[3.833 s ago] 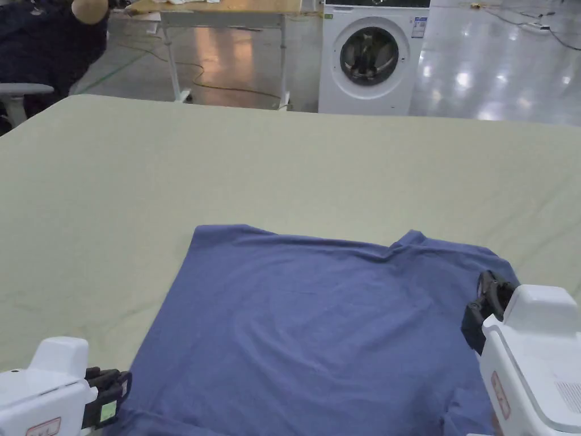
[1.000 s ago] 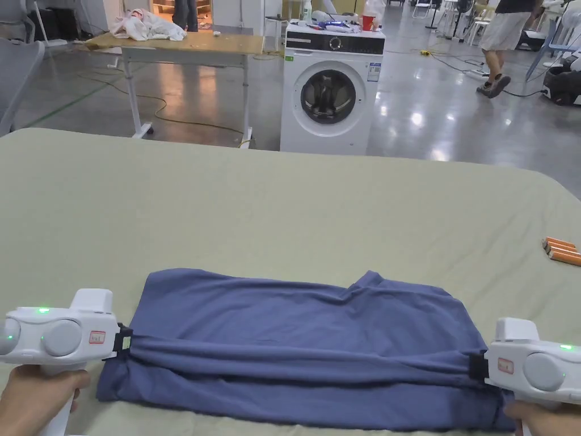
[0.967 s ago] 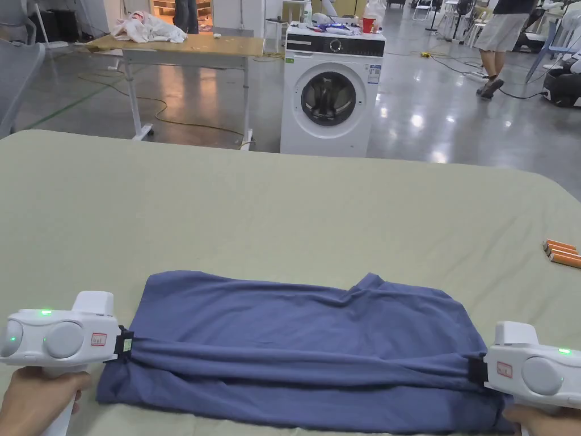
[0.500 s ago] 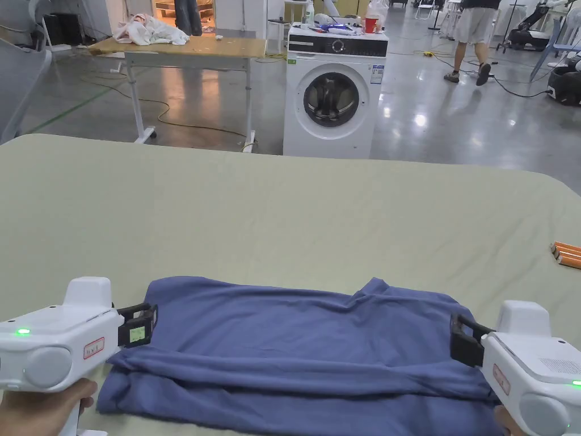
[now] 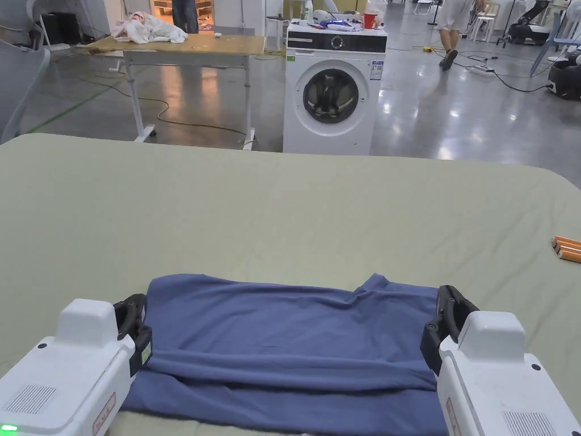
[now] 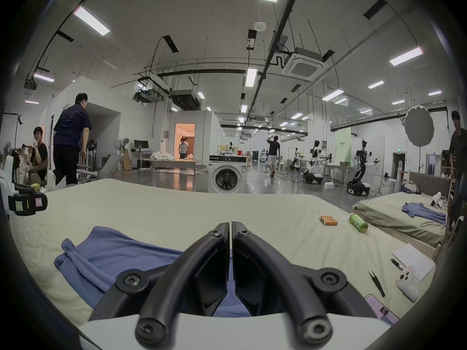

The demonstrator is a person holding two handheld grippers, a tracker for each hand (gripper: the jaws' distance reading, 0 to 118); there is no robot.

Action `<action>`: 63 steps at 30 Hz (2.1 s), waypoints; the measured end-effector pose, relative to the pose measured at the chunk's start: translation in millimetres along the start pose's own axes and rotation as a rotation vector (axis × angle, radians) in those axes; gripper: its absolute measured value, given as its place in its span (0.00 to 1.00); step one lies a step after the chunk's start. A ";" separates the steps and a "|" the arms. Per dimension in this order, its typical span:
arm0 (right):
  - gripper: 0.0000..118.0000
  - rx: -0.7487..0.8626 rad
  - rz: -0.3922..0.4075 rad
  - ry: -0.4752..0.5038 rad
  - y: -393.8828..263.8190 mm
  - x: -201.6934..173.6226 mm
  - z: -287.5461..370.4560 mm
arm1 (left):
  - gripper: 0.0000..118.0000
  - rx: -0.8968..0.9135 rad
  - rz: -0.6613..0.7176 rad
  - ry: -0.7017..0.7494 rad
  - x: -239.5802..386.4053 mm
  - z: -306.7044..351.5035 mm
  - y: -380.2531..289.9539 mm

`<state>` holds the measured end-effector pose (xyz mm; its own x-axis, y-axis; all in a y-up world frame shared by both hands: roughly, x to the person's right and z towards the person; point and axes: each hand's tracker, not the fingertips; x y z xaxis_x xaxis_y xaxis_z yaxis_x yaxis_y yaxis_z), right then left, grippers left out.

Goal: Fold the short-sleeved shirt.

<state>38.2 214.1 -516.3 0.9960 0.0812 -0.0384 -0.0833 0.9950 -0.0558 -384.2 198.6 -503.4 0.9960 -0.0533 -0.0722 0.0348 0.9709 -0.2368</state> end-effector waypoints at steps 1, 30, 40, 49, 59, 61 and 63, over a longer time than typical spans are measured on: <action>0.01 -0.001 0.001 0.001 -0.6 0.7 0.5 | 0.00 -0.019 -0.003 0.015 -4.3 2.0 -1.9; 0.03 -0.421 -0.008 -0.067 -56.1 78.5 -13.5 | 0.01 -0.723 0.106 -0.038 -52.1 -79.5 -83.3; 0.57 -0.776 -0.071 0.037 -111.6 126.6 -51.9 | 0.01 -0.655 0.133 -0.054 -58.4 -39.9 -70.8; 0.06 -0.793 -0.094 0.107 -111.4 122.4 -54.4 | 0.01 -0.649 0.145 -0.054 -54.4 -34.3 -65.1; 0.06 -0.759 -0.004 0.096 -50.8 126.9 -0.6 | 0.01 -0.602 0.140 -0.076 -64.4 2.8 -37.9; 0.06 -0.774 -0.020 0.108 -44.1 130.3 15.4 | 0.01 -0.600 0.159 -0.086 -69.6 18.2 -38.0; 0.06 -0.804 -0.021 0.121 -43.7 132.0 32.6 | 0.01 -0.617 0.163 -0.089 -74.0 33.1 -42.9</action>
<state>174.4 183.3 -486.4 0.9909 0.0100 -0.1342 -0.1088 0.6461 -0.7555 -456.7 168.6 -455.8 0.9884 0.1292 -0.0796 -0.1450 0.6506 -0.7455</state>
